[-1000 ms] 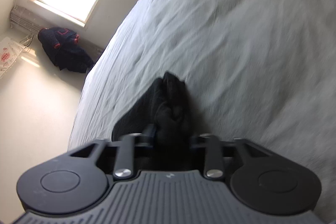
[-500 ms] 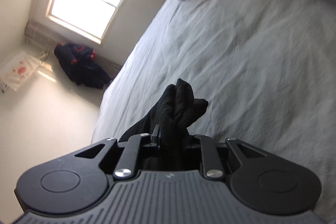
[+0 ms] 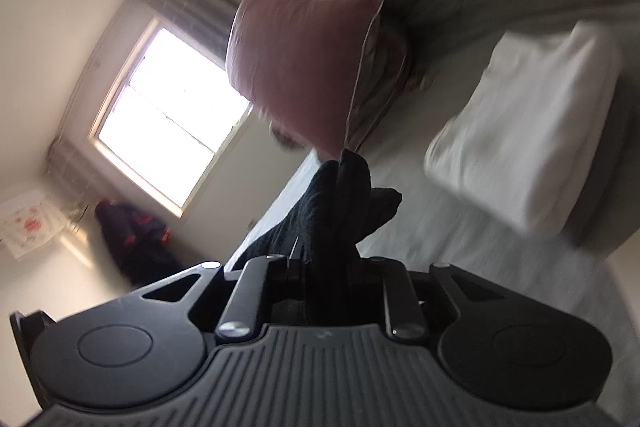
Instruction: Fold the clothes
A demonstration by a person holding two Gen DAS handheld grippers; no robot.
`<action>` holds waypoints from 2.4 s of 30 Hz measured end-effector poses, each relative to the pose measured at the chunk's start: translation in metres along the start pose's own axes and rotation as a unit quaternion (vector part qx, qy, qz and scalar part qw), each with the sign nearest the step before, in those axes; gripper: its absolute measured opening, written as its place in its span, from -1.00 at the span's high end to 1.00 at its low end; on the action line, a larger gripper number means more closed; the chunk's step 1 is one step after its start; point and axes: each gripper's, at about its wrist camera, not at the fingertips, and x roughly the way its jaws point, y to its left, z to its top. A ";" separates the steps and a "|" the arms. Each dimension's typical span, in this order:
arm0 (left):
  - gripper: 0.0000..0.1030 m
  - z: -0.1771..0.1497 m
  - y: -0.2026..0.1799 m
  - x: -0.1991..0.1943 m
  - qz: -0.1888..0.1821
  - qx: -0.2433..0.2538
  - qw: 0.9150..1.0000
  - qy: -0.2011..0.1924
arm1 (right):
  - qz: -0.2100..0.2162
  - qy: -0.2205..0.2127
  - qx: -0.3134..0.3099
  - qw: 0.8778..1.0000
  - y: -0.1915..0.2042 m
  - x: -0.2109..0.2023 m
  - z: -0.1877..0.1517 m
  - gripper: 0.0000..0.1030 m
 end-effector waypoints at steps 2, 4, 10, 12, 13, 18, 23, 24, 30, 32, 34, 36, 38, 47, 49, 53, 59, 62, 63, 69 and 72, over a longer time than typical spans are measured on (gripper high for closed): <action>0.75 0.013 -0.017 0.018 -0.018 0.025 1.000 0.003 | -0.015 -0.029 0.001 0.999 -0.006 -0.005 0.007 0.60; 0.75 0.024 -0.032 0.036 -0.036 0.045 0.998 0.009 | -0.030 -0.057 0.002 0.998 -0.011 -0.010 0.014 0.60; 0.76 0.043 -0.069 0.091 -0.086 0.109 0.990 0.033 | -0.059 -0.105 0.013 0.993 -0.035 -0.011 0.028 0.61; 0.77 0.046 -0.079 0.107 -0.099 0.131 0.986 0.041 | -0.070 -0.113 0.020 0.991 -0.042 -0.010 0.031 0.61; 0.77 0.048 -0.083 0.113 -0.107 0.141 0.983 0.043 | -0.076 -0.116 0.024 0.990 -0.045 -0.010 0.033 0.61; 0.77 0.053 -0.097 0.145 -0.142 0.191 0.970 0.051 | -0.108 -0.147 0.008 0.983 -0.045 -0.014 0.030 0.61; 0.76 0.054 -0.114 0.173 -0.161 0.259 0.951 0.059 | -0.134 -0.152 -0.016 0.979 -0.044 -0.008 0.024 0.61; 0.76 0.052 -0.118 0.178 -0.162 0.276 0.946 0.060 | -0.140 -0.150 -0.017 0.979 -0.045 -0.006 0.023 0.61; 0.74 0.039 -0.133 0.216 -0.140 0.343 0.927 0.064 | -0.184 -0.141 -0.041 0.972 -0.049 0.007 0.019 0.60; 0.59 0.034 -0.132 0.229 -0.117 0.342 0.930 0.062 | -0.209 -0.140 -0.026 0.967 -0.050 0.006 0.019 0.34; 0.31 0.032 -0.126 0.233 -0.093 0.323 0.941 0.045 | -0.222 -0.148 -0.003 0.964 -0.052 0.001 0.020 -0.19; 0.23 0.036 -0.120 0.232 -0.071 0.293 0.953 0.024 | -0.224 -0.167 -0.002 0.960 -0.049 -0.005 0.020 -0.20; 0.23 0.042 -0.110 0.224 -0.071 0.253 0.965 0.002 | -0.227 -0.191 -0.037 0.954 -0.040 -0.009 0.019 -0.20; 0.36 0.027 -0.082 0.174 -0.138 0.153 0.979 -0.008 | -0.199 -0.177 -0.092 0.960 -0.035 -0.026 0.040 0.06; 0.36 0.020 -0.081 0.163 -0.145 0.150 0.978 -0.004 | -0.186 -0.160 -0.039 0.969 -0.049 -0.035 0.060 0.06; 0.36 0.007 -0.083 0.151 -0.151 0.150 0.977 0.006 | -0.121 -0.099 0.116 0.981 -0.093 -0.051 0.103 0.06; 0.36 -0.009 -0.104 0.154 -0.167 0.177 0.969 0.029 | -0.080 -0.022 0.224 0.971 -0.127 -0.050 0.106 -0.09; 0.36 -0.017 -0.111 0.156 -0.164 0.186 0.968 0.033 | -0.082 0.001 0.222 0.972 -0.128 -0.039 0.101 -0.09; 0.36 -0.019 -0.112 0.153 -0.163 0.188 0.968 0.032 | -0.085 0.005 0.216 0.973 -0.127 -0.035 0.100 -0.09; -0.08 -0.027 -0.109 0.127 -0.153 0.171 0.973 0.024 | -0.100 0.003 0.198 0.975 -0.126 -0.021 0.103 -0.09; -0.33 -0.039 -0.111 0.113 -0.151 0.188 0.970 0.016 | -0.107 0.005 0.198 0.974 -0.129 -0.018 0.102 -0.09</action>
